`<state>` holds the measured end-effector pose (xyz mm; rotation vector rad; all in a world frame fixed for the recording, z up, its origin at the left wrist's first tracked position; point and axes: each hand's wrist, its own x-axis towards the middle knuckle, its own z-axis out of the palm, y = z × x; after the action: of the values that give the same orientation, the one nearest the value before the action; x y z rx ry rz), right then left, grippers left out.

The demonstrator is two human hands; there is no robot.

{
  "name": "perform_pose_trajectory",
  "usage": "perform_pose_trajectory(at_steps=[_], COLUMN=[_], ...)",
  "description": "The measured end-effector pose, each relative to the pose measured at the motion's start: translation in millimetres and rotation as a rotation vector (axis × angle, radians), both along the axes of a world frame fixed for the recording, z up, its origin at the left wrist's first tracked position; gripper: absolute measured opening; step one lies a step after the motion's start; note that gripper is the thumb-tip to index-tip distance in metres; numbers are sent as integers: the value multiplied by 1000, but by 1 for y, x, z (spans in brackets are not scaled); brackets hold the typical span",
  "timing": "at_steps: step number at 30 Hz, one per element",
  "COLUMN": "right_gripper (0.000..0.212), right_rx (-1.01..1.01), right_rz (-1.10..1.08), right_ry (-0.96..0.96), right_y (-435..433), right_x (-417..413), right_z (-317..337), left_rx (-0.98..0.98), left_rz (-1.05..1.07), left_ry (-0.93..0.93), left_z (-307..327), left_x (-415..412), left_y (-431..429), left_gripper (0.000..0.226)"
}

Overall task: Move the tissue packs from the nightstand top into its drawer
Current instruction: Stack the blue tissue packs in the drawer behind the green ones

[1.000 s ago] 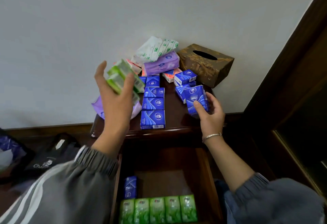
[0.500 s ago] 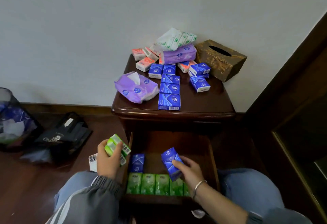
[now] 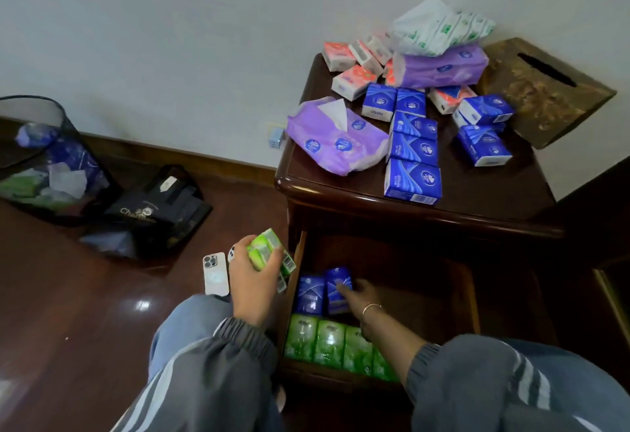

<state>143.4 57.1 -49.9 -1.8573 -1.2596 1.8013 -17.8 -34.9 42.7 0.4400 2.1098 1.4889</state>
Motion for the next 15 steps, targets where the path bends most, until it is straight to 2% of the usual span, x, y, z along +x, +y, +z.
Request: perform_pose_trajectory(at_steps=[3, 6, 10, 14, 15], right_gripper=[31, 29, 64, 34, 32], right_rx=[42, 35, 126, 80, 80], right_rz=[204, 324, 333, 424, 454], right_ry=[-175, -202, -197, -242, -267], right_y=[-2, 3, 18, 14, 9], right_x=[8, 12, 9, 5, 5], right_z=[-14, -17, -17, -22, -22], left_rx=[27, 42, 42, 48, 49], left_rz=[11, 16, -3, -16, -21], left_ry=[-74, -142, -184, -194, -189], left_z=[-3, -4, -5, -7, -8], left_x=[-4, -3, 1, 0, 0], left_y=[4, 5, 5, 5, 6], left_gripper=[36, 31, 30, 30, 29])
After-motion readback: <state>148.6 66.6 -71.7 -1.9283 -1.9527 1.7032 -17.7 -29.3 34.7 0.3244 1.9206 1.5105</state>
